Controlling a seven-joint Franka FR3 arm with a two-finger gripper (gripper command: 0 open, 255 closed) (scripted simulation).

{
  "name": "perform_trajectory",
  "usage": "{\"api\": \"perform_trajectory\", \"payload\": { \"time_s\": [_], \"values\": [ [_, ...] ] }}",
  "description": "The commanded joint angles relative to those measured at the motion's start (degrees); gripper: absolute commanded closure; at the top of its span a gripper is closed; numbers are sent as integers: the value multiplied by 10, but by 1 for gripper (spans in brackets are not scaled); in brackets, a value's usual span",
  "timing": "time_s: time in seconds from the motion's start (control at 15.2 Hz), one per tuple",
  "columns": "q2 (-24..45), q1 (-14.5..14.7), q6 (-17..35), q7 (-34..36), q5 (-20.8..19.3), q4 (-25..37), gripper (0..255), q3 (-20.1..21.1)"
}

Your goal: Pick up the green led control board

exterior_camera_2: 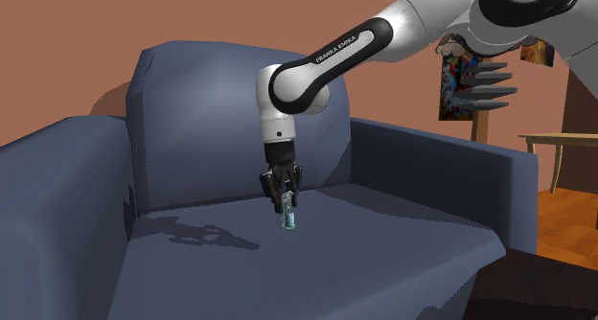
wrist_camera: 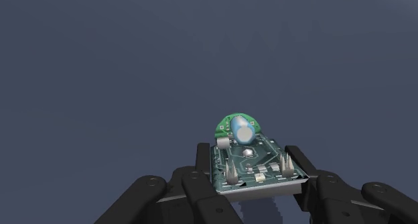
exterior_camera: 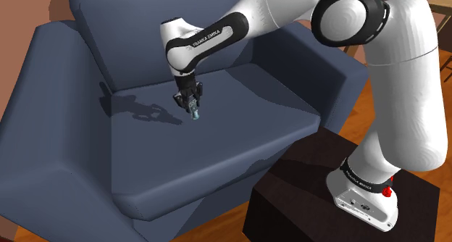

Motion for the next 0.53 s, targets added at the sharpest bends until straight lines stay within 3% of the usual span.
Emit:
{"api": "perform_trajectory", "payload": {
  "time_s": [0.0,0.46],
  "values": [
    [-7,-1,-12,-1,1,4,255,1],
    [-23,-1,-43,-2,4,20,255,3]
  ]
}}
